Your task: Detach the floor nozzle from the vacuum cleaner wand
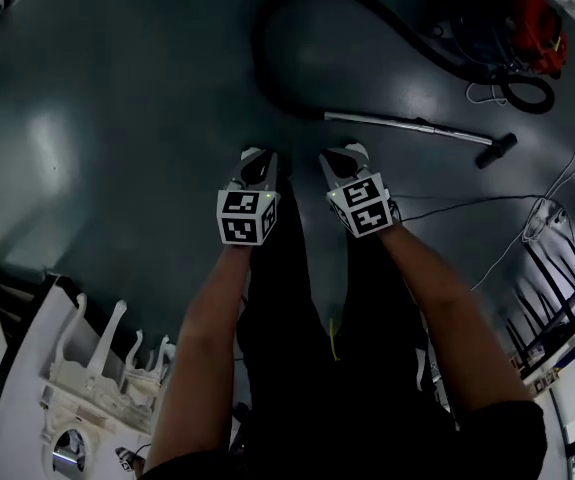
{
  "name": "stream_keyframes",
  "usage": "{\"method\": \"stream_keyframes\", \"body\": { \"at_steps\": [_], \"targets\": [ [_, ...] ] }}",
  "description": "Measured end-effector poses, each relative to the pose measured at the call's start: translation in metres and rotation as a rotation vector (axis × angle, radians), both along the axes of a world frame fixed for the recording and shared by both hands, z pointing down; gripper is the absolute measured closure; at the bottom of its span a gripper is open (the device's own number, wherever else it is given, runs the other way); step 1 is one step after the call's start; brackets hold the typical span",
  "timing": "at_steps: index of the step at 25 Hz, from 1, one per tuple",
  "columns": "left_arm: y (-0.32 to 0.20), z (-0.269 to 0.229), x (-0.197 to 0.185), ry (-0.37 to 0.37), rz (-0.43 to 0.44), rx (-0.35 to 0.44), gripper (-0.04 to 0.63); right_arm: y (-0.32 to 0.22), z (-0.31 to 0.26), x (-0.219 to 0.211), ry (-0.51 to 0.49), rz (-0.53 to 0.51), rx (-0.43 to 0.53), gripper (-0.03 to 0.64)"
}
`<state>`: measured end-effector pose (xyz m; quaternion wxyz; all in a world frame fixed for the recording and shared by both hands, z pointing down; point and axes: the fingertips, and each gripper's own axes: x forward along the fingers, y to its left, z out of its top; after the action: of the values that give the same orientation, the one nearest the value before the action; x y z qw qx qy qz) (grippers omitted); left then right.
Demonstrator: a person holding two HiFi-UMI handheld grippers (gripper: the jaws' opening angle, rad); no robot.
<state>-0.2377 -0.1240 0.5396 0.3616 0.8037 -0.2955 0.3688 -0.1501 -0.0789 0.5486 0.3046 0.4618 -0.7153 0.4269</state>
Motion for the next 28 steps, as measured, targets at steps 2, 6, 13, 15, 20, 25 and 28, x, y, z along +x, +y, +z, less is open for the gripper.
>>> {"method": "stream_keyframes", "body": {
  "at_steps": [2,6,13,15,20,25,28],
  "targets": [
    [0.000,0.017,0.008,-0.004,0.025,-0.012,0.588,0.000,0.018,0.010,0.023,0.022,-0.010,0.621],
    [0.010,0.046,0.027,-0.001,0.121,-0.032,0.588,0.008,0.045,0.022,0.040,0.061,-0.033,0.621],
    [0.021,0.093,0.048,-0.033,0.257,0.005,0.588,0.017,0.090,0.027,0.044,0.005,-0.041,0.621],
    [0.018,0.108,0.058,-0.023,0.225,0.019,0.588,0.019,0.105,0.037,0.071,-0.005,-0.047,0.621],
    [0.034,0.146,0.084,0.018,0.228,-0.021,0.588,0.034,0.138,0.051,0.043,0.038,-0.079,0.621],
    [0.040,0.186,0.094,-0.030,0.223,-0.064,0.589,0.030,0.166,0.059,0.030,0.003,-0.060,0.621],
    [0.046,0.219,0.097,-0.108,0.320,-0.046,0.588,0.024,0.190,0.066,0.056,-0.016,-0.037,0.621]
  ]
}}
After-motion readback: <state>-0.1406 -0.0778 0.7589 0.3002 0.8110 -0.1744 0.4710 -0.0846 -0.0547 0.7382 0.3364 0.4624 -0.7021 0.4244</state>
